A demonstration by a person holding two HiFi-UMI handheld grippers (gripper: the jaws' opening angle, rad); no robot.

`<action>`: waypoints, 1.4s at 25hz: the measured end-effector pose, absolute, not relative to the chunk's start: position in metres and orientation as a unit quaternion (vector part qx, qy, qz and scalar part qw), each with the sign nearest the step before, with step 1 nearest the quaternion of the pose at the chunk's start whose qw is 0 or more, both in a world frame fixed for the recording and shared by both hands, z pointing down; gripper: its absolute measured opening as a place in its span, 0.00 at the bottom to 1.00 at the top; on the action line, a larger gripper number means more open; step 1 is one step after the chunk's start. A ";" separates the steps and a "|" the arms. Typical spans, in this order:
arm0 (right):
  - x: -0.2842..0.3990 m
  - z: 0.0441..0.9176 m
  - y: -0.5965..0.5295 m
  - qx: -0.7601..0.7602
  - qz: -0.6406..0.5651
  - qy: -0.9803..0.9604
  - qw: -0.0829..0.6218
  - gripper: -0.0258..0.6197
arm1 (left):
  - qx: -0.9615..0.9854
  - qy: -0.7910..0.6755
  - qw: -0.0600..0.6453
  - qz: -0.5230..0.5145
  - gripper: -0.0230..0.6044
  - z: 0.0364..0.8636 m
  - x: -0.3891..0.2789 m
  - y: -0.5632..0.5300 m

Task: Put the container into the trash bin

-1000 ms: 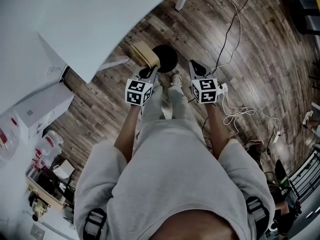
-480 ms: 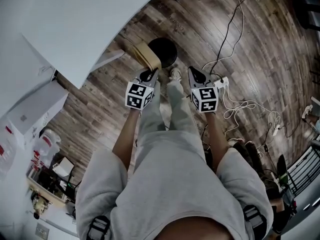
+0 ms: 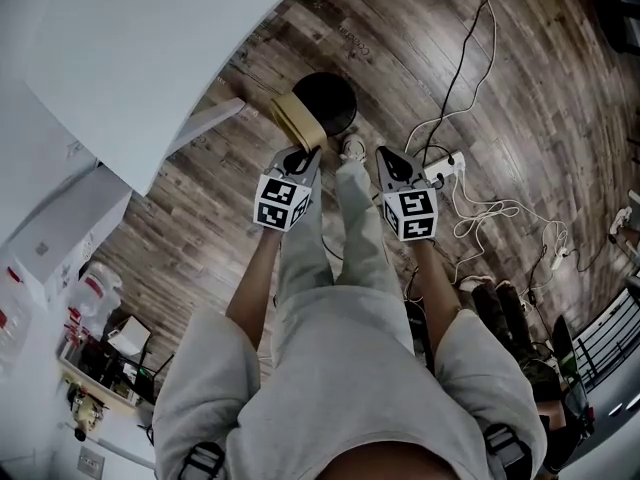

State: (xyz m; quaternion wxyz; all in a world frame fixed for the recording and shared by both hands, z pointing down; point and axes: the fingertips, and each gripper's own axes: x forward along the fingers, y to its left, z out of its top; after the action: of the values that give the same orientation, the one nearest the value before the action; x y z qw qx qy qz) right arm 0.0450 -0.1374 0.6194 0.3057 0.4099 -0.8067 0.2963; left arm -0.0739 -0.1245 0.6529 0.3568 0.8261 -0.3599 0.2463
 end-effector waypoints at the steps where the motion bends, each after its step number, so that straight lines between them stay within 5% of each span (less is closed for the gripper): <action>1: 0.044 0.623 -0.136 0.408 0.297 -0.807 0.306 0.06 | 0.826 -0.359 0.358 0.246 0.09 0.657 -0.073 -0.124; 35: 0.047 0.759 -0.100 0.397 0.333 -0.800 0.302 0.06 | 0.824 -0.340 0.374 0.255 0.09 0.830 -0.047 -0.119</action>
State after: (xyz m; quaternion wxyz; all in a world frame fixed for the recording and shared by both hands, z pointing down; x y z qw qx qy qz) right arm 0.0470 -0.0996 0.7595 0.3023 0.3972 -0.7999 0.3333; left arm -0.0471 -0.1194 0.8296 0.3739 0.8242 -0.3402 0.2553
